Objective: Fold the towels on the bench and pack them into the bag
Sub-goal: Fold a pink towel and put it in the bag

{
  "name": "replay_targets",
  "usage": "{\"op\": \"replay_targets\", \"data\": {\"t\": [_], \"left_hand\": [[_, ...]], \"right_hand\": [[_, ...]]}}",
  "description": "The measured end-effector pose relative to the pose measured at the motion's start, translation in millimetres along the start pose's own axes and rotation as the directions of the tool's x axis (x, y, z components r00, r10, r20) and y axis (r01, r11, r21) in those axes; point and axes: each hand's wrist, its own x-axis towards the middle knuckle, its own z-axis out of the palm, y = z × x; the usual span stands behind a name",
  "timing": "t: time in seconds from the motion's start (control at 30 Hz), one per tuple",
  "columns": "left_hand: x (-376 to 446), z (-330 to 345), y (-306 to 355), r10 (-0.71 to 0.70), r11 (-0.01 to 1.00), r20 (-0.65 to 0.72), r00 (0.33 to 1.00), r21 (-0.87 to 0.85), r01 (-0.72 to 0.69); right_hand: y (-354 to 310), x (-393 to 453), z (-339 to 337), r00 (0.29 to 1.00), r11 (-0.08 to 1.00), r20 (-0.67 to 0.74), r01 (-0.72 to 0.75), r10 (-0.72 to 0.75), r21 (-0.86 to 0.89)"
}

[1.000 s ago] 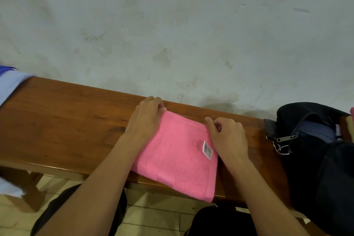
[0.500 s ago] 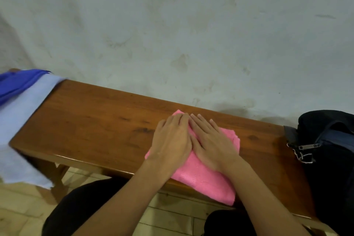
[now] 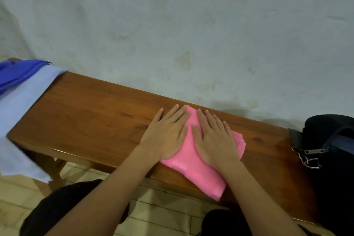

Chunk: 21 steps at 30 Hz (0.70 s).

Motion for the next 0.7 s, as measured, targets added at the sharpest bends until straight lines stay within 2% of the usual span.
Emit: {"op": "replay_targets", "data": {"t": [0.13,0.2,0.27,0.4,0.53,0.7], "left_hand": [[-6.5,-6.5,15.5,-0.06,0.993,-0.207,0.977,0.083,0.078],[-14.0,-7.4,37.7,-0.104,0.992,-0.286,0.953,0.042,0.121],[-25.4,-6.8,63.7,-0.152,0.988,-0.231,0.961,-0.021,0.152],[-39.6,0.8,76.2,-0.196,0.979,0.002,0.981,-0.056,0.196],[-31.5,6.2,49.6,-0.104,0.99,0.077,0.992,-0.092,0.111],[-13.4,-0.1,24.0,0.101,0.994,0.16,0.982,-0.057,-0.093]], "right_hand": [[-3.3,3.5,6.0,0.996,0.997,-0.032,-0.077,0.078,0.03],[-3.3,5.2,6.8,0.994,0.995,-0.037,-0.099,0.1,0.027],[-2.3,5.9,6.0,0.993,0.994,-0.02,-0.113,0.112,-0.015],[-0.2,8.2,6.3,0.992,0.992,-0.025,-0.126,0.125,-0.005],[2.4,6.6,3.5,0.992,0.992,-0.014,-0.124,0.124,0.013],[13.5,-2.3,-0.9,0.985,0.985,-0.014,-0.17,0.17,0.019]]}}
